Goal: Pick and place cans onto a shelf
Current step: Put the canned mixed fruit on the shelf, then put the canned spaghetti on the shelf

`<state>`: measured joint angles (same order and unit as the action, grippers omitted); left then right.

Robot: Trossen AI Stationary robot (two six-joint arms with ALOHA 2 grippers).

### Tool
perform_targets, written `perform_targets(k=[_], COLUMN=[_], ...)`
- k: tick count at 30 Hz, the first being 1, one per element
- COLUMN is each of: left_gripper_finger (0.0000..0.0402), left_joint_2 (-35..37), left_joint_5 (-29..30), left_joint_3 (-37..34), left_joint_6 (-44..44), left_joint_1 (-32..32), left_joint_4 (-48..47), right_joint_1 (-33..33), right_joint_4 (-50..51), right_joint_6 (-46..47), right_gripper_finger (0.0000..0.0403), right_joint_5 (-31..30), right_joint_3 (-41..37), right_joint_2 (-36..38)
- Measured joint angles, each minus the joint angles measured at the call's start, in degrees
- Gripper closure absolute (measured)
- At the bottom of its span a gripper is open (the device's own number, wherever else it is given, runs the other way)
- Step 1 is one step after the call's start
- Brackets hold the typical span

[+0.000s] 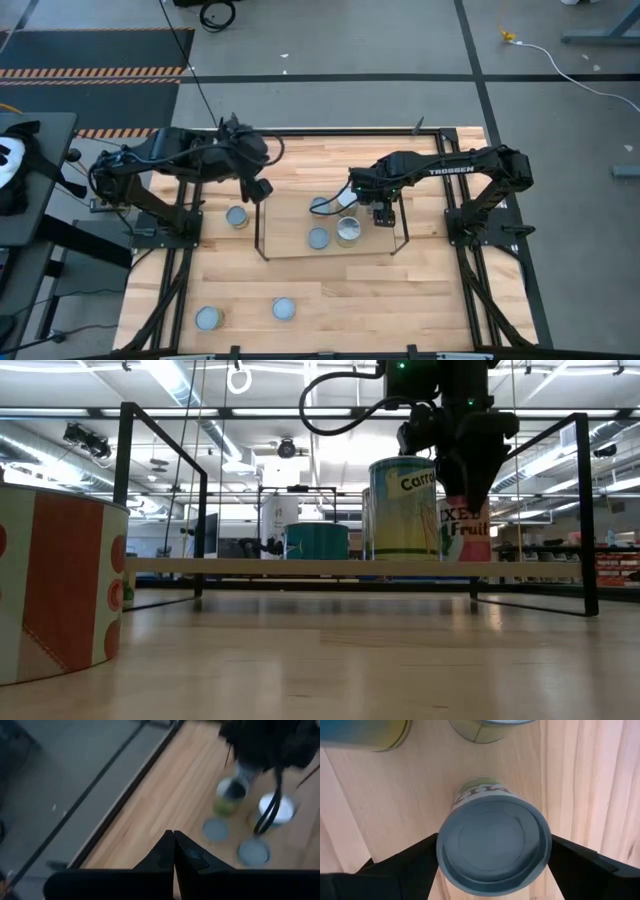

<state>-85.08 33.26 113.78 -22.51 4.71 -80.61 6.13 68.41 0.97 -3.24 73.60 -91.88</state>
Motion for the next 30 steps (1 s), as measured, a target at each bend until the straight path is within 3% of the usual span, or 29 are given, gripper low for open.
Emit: perform_targets(k=[6,14,19,23,30], left_gripper_finger=[0.0395,0.0395,0.0395,0.0395,0.0395], left_joint_2=[0.4,0.5,0.4,-0.4,-1.4], left_joint_5=[1.0,2.5,2.9,6.4,14.5], left_joint_3=[0.0,0.0,0.0,0.0,-3.7], left_joint_6=[-4.3,-8.6,-14.4,-18.7,-25.1], left_joint_1=[1.6,4.7,10.2,16.5,26.9], left_joint_4=[-6.1,-5.1,-3.2,-1.6,5.6], right_joint_1=[0.0,0.0,-1.9,-6.8,-22.4], right_joint_4=[0.4,2.7,7.0,9.5,7.0], right_joint_6=[-0.1,-1.1,1.1,7.2,21.0], right_gripper_finger=[0.0051,0.0054,0.0054,0.0054,0.0054], right_joint_5=[-0.1,-3.6,-7.2,-7.7,-7.8], right_joint_3=[1.2,8.5,15.7,21.7,26.3], right_joint_2=[0.0,0.0,0.0,0.0,0.0])
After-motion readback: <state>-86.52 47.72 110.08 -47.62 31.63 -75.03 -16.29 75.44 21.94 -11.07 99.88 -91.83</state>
